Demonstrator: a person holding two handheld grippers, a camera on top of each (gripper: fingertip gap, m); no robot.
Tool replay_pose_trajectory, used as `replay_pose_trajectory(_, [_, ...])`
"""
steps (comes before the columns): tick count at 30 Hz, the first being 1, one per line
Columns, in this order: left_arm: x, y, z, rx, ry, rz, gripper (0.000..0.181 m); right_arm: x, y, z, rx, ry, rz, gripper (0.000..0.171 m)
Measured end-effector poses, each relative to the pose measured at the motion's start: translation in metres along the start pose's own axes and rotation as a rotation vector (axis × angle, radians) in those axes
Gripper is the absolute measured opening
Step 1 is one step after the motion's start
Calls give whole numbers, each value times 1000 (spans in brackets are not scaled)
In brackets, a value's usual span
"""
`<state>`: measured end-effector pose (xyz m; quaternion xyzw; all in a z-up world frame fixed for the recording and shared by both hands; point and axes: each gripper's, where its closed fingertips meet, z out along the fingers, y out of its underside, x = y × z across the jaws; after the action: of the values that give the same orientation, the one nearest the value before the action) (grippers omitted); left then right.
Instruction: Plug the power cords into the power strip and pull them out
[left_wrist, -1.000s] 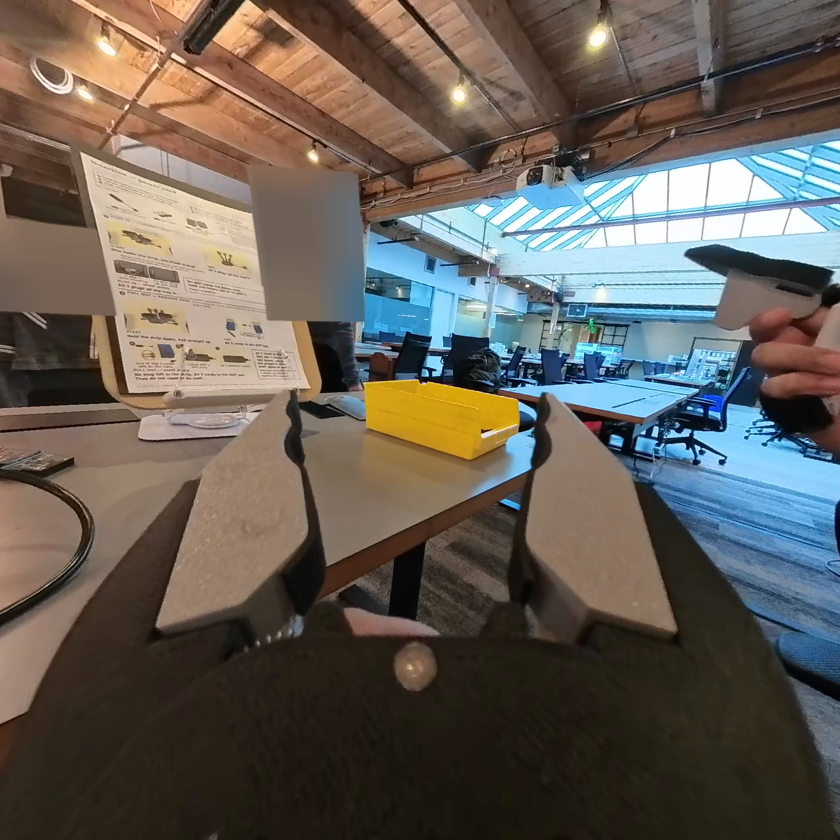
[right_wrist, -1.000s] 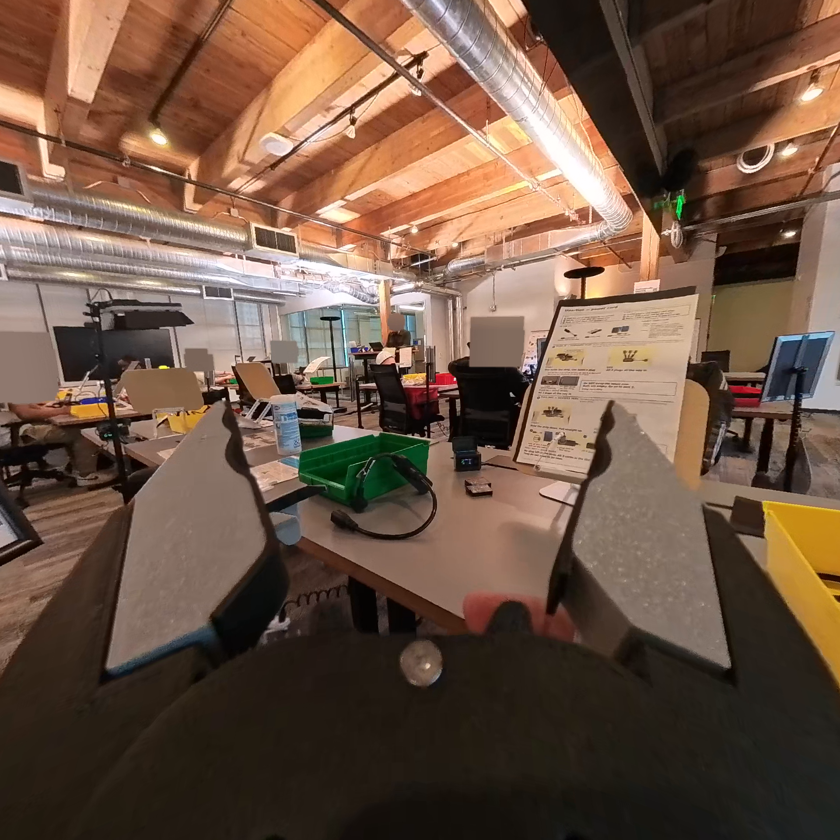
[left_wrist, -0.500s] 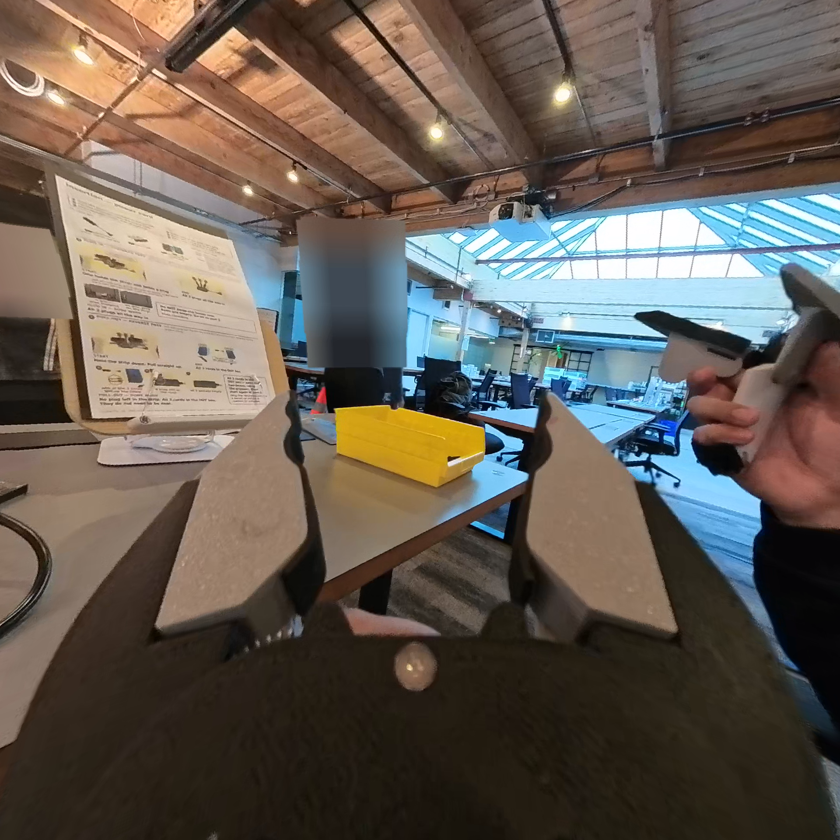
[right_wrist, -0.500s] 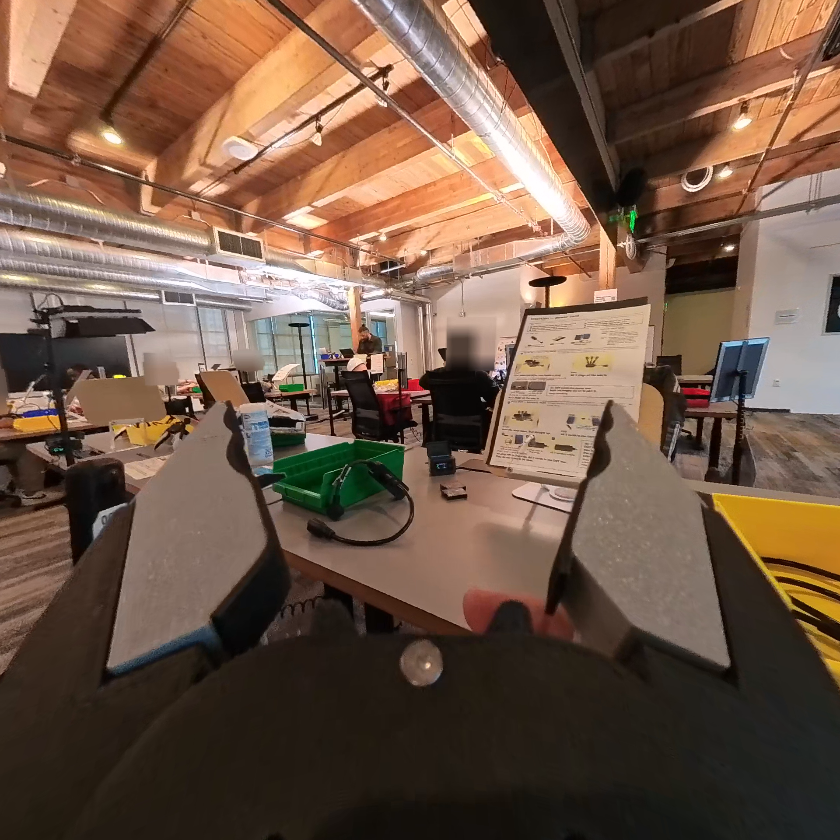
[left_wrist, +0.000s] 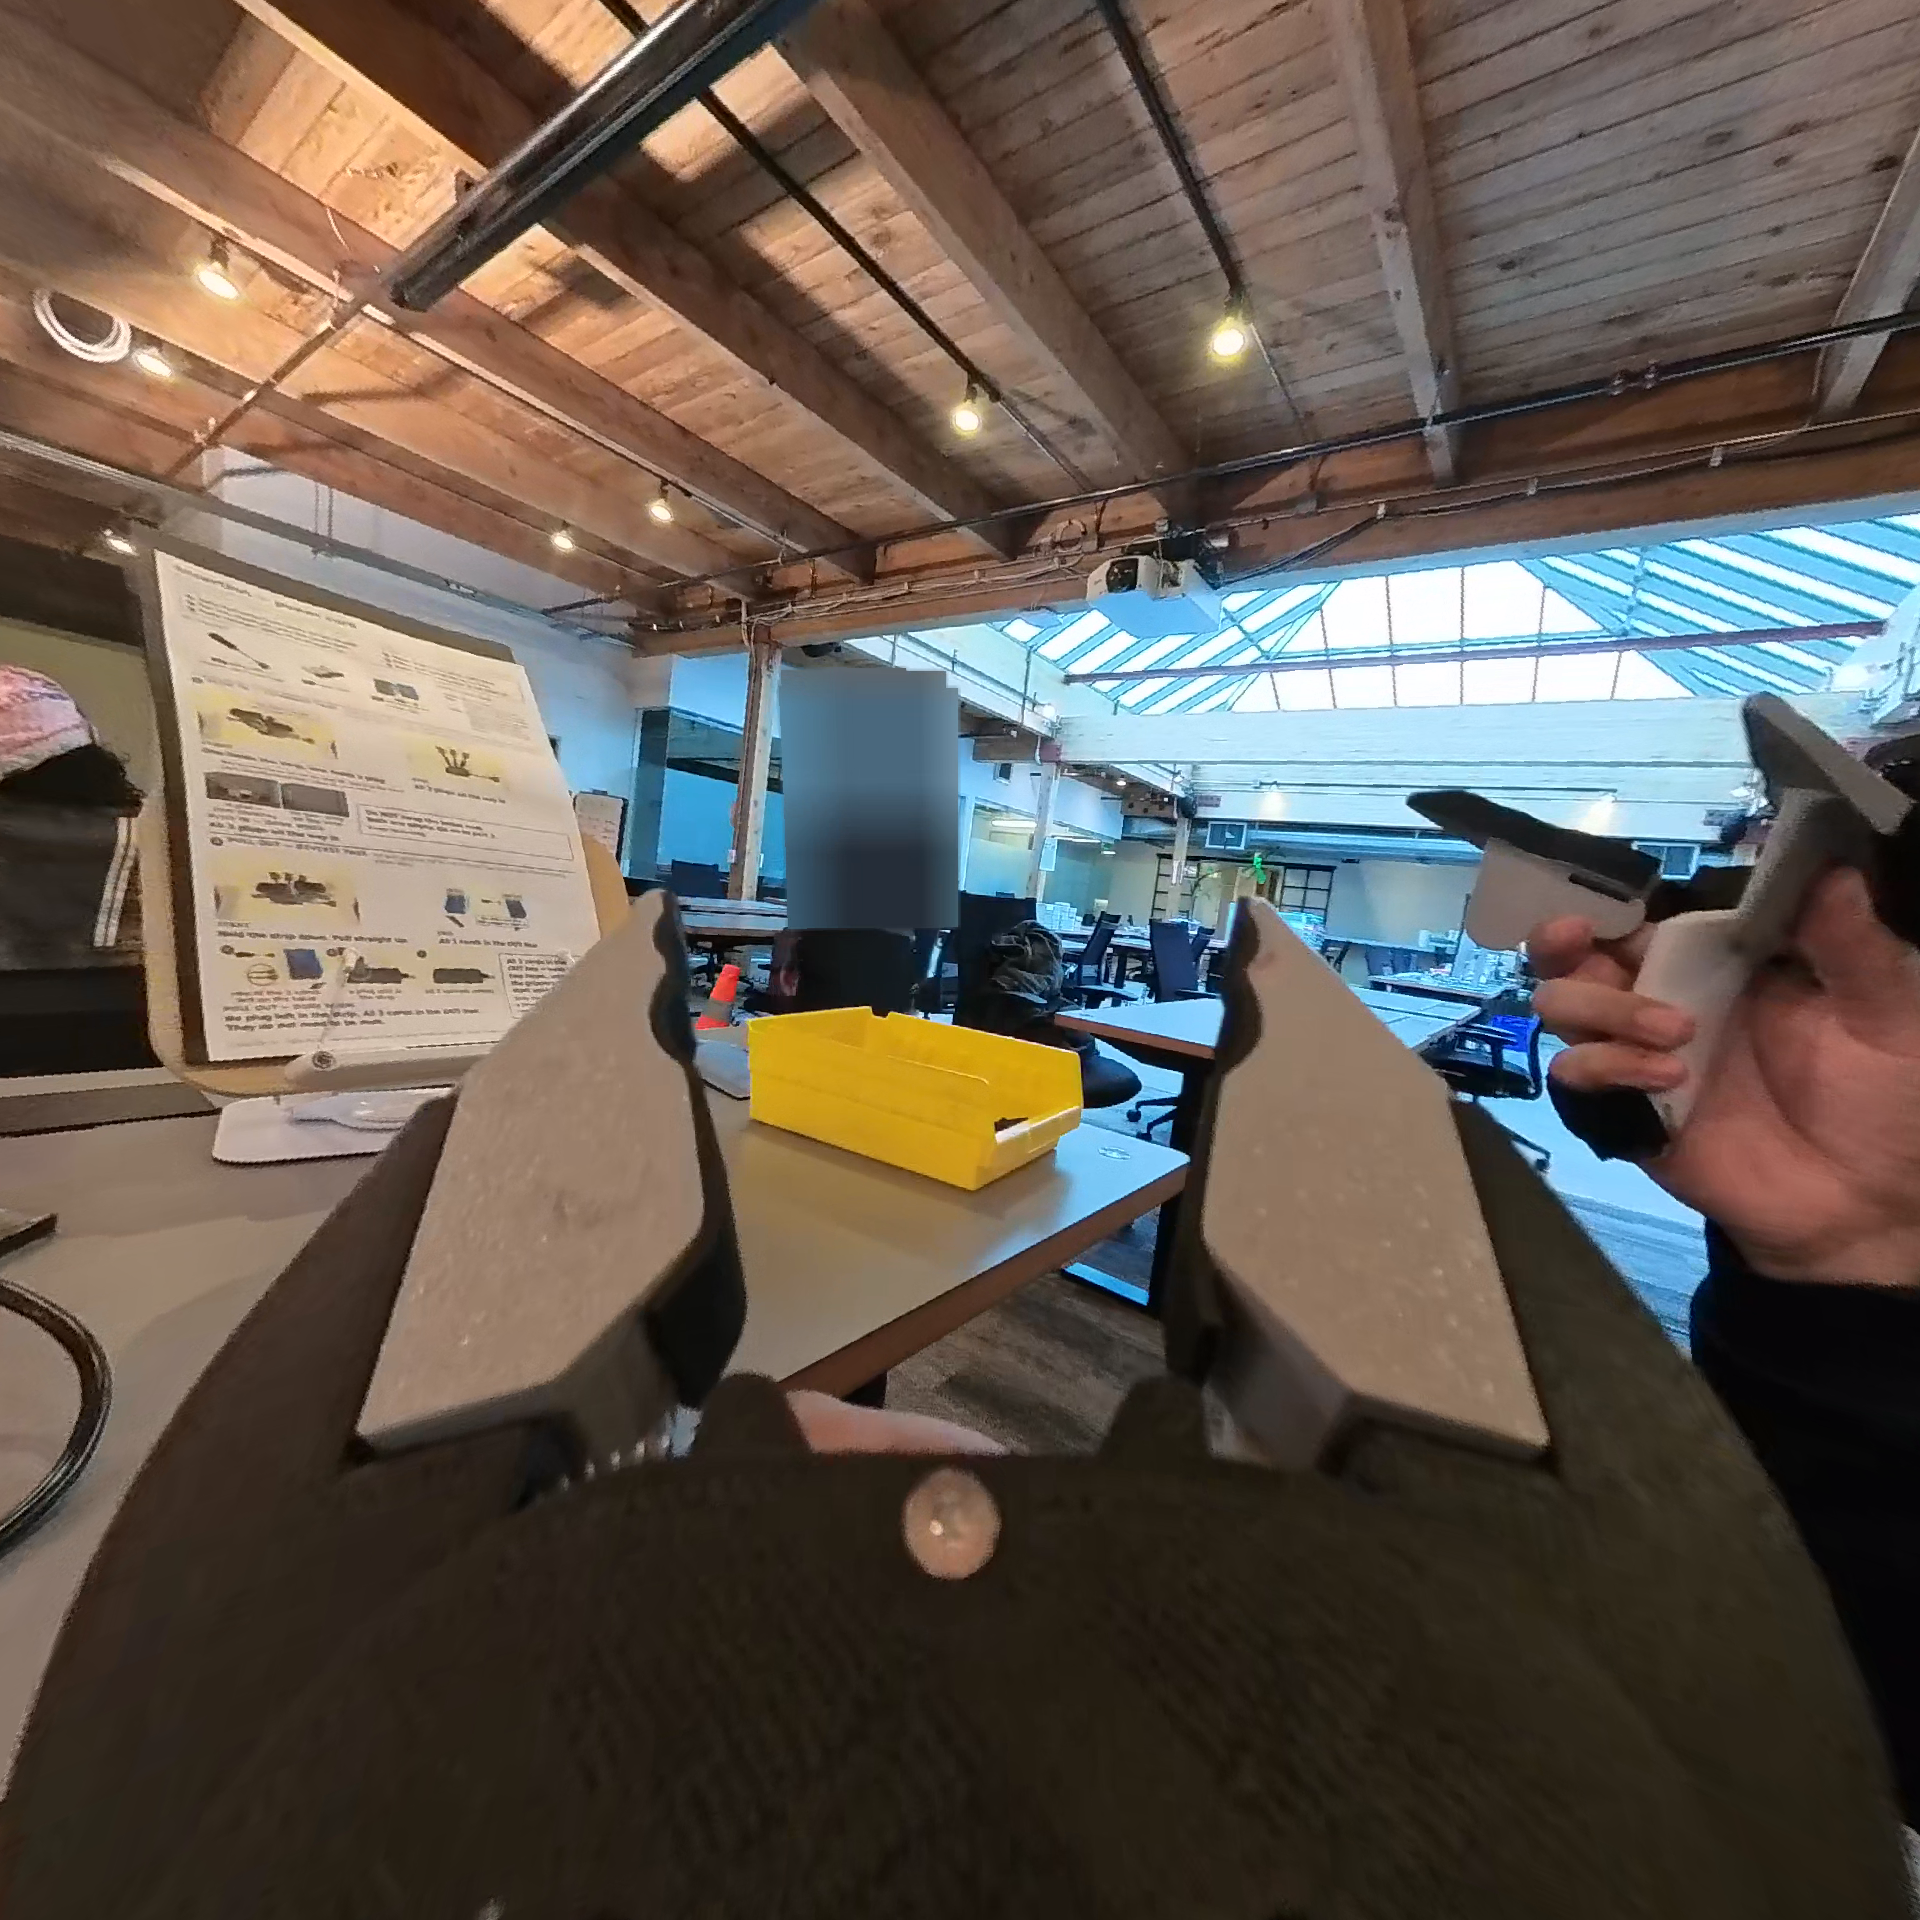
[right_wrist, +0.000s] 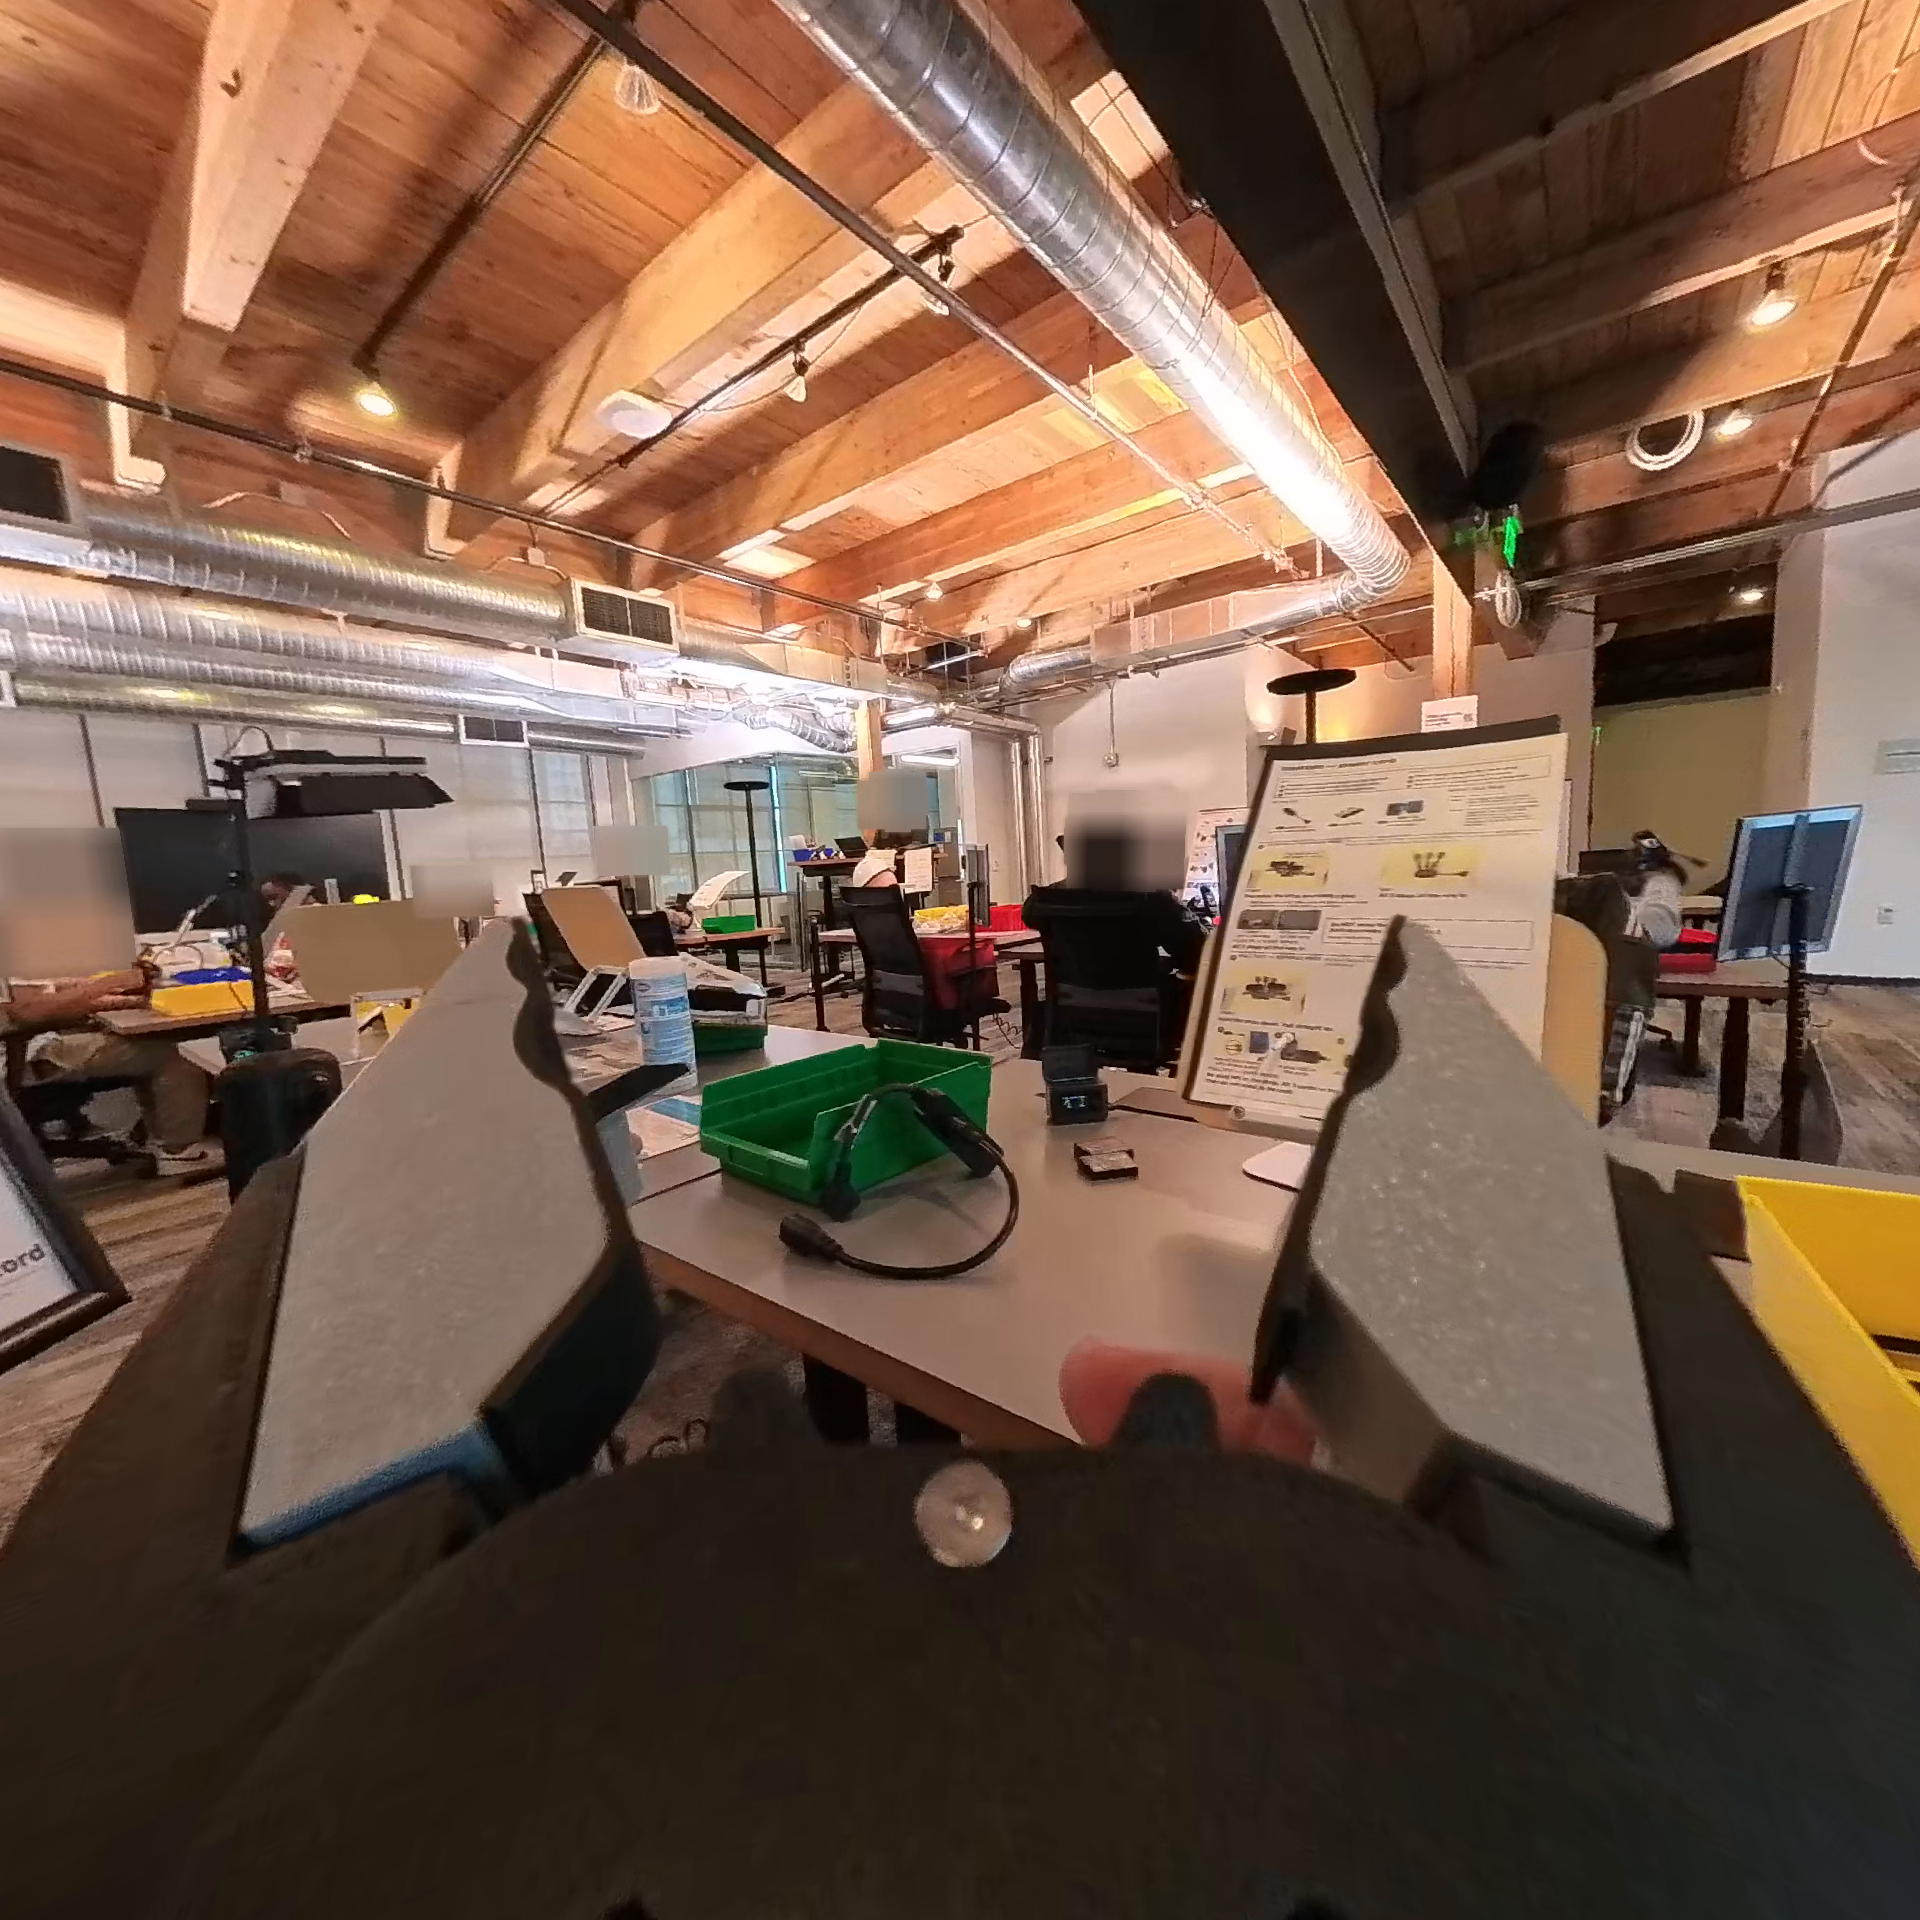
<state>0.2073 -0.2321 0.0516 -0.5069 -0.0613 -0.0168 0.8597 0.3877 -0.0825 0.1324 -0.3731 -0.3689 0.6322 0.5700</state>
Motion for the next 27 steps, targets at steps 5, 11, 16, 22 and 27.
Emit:
replay_pose_trajectory(5, [0,4,1,-6,-10,17,100,-5,7,4,-12,-5,-28,148])
replay_pose_trajectory(11, [-10,14,3,-40,-40,27,100,-1,16,10,-36,15,-39,148])
replay_pose_trajectory(16, [-12,13,1,-41,-47,32,100,1,18,12,-37,32,-47,148])
replay_pose_trajectory(22, [-12,8,-1,-28,-49,30,98,-1,16,10,-29,35,-63,147])
replay_pose_trajectory(27, [-9,13,2,-40,-47,36,98,-3,9,6,-5,29,-61,145])
